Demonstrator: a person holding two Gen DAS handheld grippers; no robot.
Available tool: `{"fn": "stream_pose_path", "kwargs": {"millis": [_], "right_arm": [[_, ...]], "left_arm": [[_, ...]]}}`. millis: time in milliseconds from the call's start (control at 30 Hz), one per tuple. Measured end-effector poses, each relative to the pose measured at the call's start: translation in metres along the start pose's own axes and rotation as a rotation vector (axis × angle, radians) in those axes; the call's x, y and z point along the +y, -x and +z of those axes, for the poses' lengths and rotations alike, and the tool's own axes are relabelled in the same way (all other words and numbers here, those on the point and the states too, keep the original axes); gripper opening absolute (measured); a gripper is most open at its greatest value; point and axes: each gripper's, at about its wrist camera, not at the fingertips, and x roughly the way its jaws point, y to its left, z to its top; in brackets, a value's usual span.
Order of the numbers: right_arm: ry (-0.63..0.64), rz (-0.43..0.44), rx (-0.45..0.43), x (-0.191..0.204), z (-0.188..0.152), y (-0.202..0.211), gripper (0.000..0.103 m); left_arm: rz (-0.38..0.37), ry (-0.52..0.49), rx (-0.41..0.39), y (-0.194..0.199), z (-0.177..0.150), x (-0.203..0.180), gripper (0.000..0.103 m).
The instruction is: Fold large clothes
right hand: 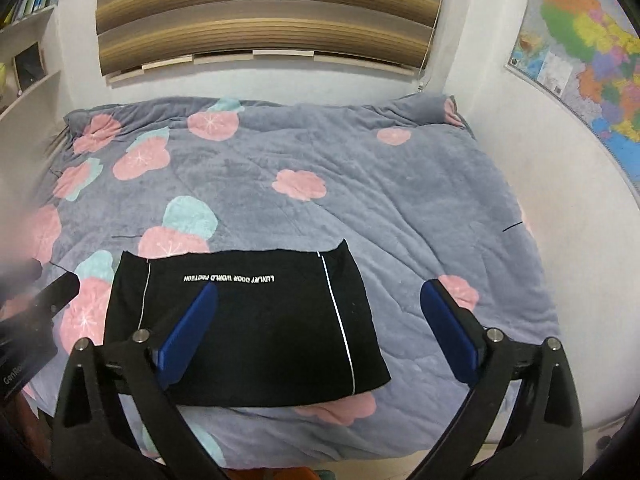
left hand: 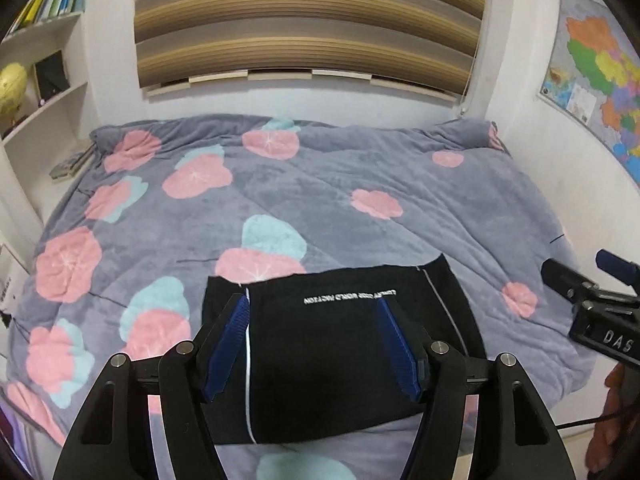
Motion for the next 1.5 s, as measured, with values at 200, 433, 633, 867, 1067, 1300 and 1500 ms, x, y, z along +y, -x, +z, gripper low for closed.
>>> {"fn": "stream_pose_path", "kwargs": {"millis": [200,433,633,867,1067,1300,1500], "right_arm": [[-0.017,0.005,0.046,-0.001,-0.012,0.001,0.100],[-0.023,0.013,0.080,0.005,-0.022,0.001,0.100],[-0.008,0.021,0.076,0.010,-0.024,0.002,0.101],[0.025,0.057,0.093,0.017,-0.021,-0.003,0.101],[0.060,0.074,0.097,0.030,-0.019,-0.006,0.101],[0.085,0.088,0.099,0.041,-0.015,-0.010,0.101],[0.079,0.086,0.106,0.039,-0.013,-0.013,0.101]], "left_arm": [[0.002,0.007,0.006,0.006,-0.012,-0.008,0.068],[0.065,-0.042,0.003,0.009,-0.023,-0.018,0.068],[0.093,-0.002,0.018,0.009,-0.028,-0.011,0.068],[0.125,0.034,0.042,0.006,-0.031,0.002,0.068],[0.137,0.060,0.049,0.004,-0.031,0.014,0.068],[0.168,0.073,0.054,0.002,-0.030,0.020,0.068],[0.166,0.066,0.056,0.000,-0.028,0.016,0.068]]}}
